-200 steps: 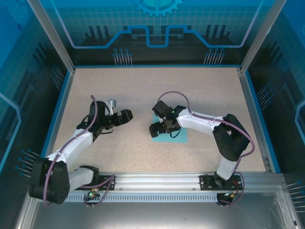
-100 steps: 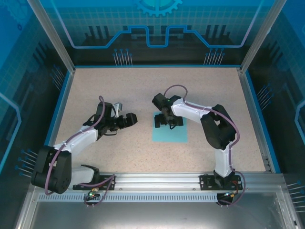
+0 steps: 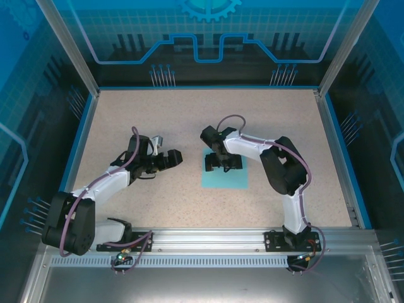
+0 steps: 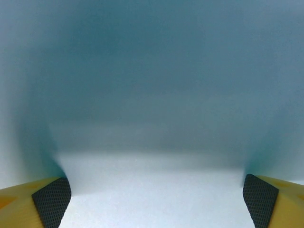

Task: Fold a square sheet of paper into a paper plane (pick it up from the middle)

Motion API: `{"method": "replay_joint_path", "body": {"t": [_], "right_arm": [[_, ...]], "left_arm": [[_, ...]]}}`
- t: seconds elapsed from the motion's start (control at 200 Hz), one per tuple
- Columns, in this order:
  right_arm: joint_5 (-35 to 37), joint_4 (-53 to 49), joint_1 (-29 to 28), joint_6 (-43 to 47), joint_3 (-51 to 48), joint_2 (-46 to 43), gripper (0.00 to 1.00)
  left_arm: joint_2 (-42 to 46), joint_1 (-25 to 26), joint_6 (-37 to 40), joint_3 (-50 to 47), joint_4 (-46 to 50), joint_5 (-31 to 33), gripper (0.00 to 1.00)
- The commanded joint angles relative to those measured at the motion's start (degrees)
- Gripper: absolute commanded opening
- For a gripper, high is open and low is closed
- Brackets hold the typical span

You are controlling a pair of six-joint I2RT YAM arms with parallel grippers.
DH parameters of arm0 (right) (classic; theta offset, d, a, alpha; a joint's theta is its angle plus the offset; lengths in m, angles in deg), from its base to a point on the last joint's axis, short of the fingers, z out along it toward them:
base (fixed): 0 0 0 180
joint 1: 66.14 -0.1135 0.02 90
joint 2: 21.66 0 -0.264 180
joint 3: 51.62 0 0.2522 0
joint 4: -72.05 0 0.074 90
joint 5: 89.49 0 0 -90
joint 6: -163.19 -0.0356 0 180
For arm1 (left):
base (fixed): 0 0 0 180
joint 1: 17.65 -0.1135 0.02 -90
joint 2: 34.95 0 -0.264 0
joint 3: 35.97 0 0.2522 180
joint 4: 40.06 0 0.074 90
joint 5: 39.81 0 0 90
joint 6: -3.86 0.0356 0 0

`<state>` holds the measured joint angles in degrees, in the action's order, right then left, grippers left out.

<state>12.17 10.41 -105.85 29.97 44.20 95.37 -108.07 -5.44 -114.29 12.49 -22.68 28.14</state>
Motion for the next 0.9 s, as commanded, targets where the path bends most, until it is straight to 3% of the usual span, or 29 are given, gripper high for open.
{"method": "replay_joint_path", "body": {"t": [0.0, 0.895], "right_arm": [[-1.5, -0.2, -1.0, -1.4, -3.1, 4.2, 0.99], [-6.1, 7.5, 0.7, 1.4, -8.6, 3.1, 0.76]], "left_arm": [[-0.2, 0.4, 1.0, 1.8, -0.5, -1.8, 0.99], [0.3, 1.0, 1.5, 2.6, 1.8, -1.6, 0.99]]}}
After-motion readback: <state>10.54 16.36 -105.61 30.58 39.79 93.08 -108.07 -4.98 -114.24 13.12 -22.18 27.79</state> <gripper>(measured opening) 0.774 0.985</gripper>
